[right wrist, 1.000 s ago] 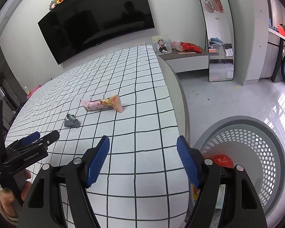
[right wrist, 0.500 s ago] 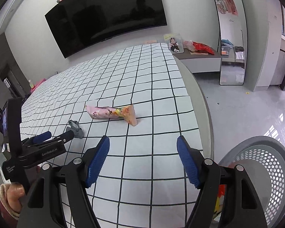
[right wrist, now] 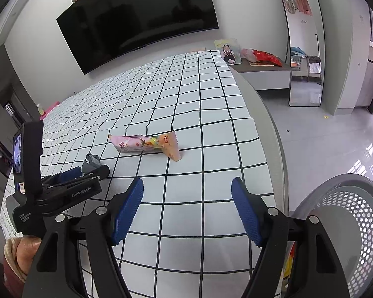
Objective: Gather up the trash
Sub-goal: 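Close the left gripper on the grey cloth, then grasp the pink snack wrapper with the right gripper while the left gripper holds the grey cloth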
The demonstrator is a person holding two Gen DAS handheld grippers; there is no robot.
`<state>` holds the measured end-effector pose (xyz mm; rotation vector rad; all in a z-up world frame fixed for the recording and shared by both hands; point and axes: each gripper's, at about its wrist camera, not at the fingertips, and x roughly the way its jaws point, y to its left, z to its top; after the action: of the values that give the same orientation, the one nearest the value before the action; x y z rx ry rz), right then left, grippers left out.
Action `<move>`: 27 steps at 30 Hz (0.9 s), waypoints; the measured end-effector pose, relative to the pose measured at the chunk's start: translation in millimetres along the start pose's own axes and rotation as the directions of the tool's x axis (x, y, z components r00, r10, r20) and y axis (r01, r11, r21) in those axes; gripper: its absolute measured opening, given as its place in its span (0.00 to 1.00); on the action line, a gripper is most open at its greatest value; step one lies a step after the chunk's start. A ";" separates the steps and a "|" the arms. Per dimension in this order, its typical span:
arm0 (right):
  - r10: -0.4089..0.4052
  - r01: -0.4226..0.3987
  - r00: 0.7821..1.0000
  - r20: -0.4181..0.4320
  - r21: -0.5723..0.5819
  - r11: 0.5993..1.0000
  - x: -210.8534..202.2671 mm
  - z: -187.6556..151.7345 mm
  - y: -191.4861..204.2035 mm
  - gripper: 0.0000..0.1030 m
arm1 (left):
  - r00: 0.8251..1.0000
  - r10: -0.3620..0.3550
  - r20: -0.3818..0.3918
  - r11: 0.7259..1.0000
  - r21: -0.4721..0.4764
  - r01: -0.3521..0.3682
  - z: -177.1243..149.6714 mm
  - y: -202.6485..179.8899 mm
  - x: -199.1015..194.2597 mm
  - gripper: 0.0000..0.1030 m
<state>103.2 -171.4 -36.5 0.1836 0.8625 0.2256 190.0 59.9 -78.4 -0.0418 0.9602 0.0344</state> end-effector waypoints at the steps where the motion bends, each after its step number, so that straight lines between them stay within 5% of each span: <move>1: -0.001 0.001 1.000 -0.001 0.001 1.000 0.2 0.2 0.3 0.68 | 1.000 -0.006 0.002 1.000 0.000 0.006 -0.4 0.3 -1.2 0.56; 6: -0.003 0.003 1.000 -0.001 -0.001 1.000 -0.3 0.1 1.4 0.68 | 0.999 -0.042 0.000 0.999 -0.010 0.042 -2.8 5.2 -7.7 0.23; 19: 0.003 -0.004 1.000 -0.010 -0.056 0.998 6.7 10.8 9.6 0.68 | 0.997 -0.005 0.073 1.000 -0.003 0.005 -16.7 24.5 -39.4 0.20; 27: 0.003 -0.015 0.999 -0.054 -0.220 0.975 32.5 40.3 26.9 0.68 | 0.996 0.021 0.091 0.999 -0.029 -0.018 -19.2 38.3 -35.6 0.20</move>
<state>151.2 -139.5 -27.8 -0.0257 0.8829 0.3335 152.1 96.8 -61.0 -0.0563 0.8692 0.0670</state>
